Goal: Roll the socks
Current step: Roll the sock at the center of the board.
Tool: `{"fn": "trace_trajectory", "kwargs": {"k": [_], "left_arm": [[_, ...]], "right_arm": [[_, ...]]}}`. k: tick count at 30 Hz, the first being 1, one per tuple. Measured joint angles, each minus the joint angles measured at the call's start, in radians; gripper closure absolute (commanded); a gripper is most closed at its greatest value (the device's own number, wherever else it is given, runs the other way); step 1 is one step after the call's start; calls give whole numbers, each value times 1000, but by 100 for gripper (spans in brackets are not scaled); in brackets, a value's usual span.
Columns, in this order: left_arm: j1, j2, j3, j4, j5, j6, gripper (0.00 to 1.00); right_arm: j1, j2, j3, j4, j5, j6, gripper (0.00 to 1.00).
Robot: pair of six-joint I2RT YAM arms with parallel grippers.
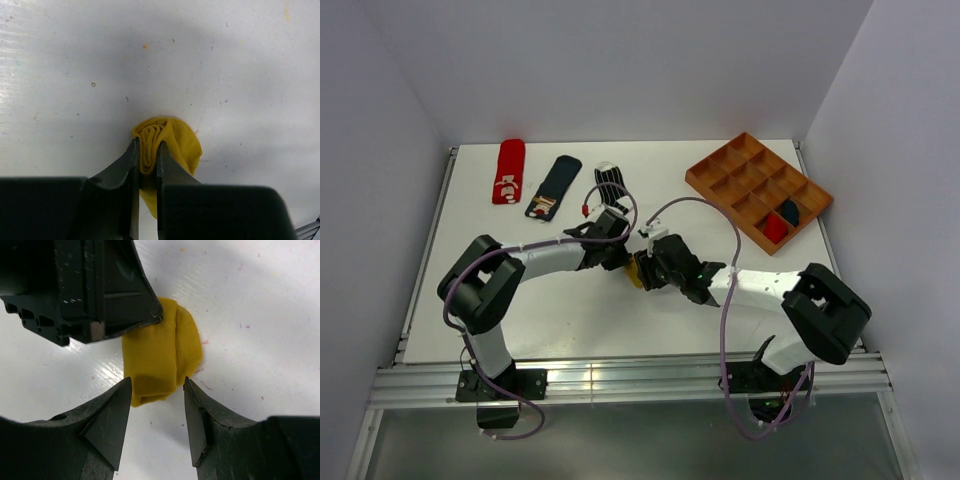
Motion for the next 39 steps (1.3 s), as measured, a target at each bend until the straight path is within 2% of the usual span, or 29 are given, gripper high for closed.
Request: {"fn": "trace_trajectory", "kwargs": {"k": [7,16,18,19,20,21,22,25,26,28,30,31,39], "left_arm": [[1,5,13,-23,9,8,98],[13,9,14,-24,35,7,97],[20,10,14,-23,40,7,96],[23,10,14,-22,41,7,95],[26,10,14,-22,42,7,91],[28,10,14,-21,42,7,87],[31,10,14,-19,41,8,80],[34,9,13,-18,39,13,69],[34,6,7,-12,39,15,61],[34,-5,-9,-2,33,18,52],[32,-32,-39,5,19,16,48],[32,-50,-56,10,9,16,43],[25,-217,-197,68,-16,-4,34]], "right_arm": [[89,72,48,1,112,-56,46],[114,148,83,10,170,-58,50],[116,164,92,15,184,-58,62],[118,172,96,19,189,-56,71],[119,180,101,21,196,-52,89],[120,185,105,22,199,-50,96],[120,188,109,22,202,-48,100],[113,190,113,18,196,-43,100],[108,190,113,18,178,-45,100],[85,188,114,16,124,-42,100],[48,184,114,15,41,-28,100],[22,183,116,13,-13,-17,100],[-188,232,120,37,-484,104,100]]}}
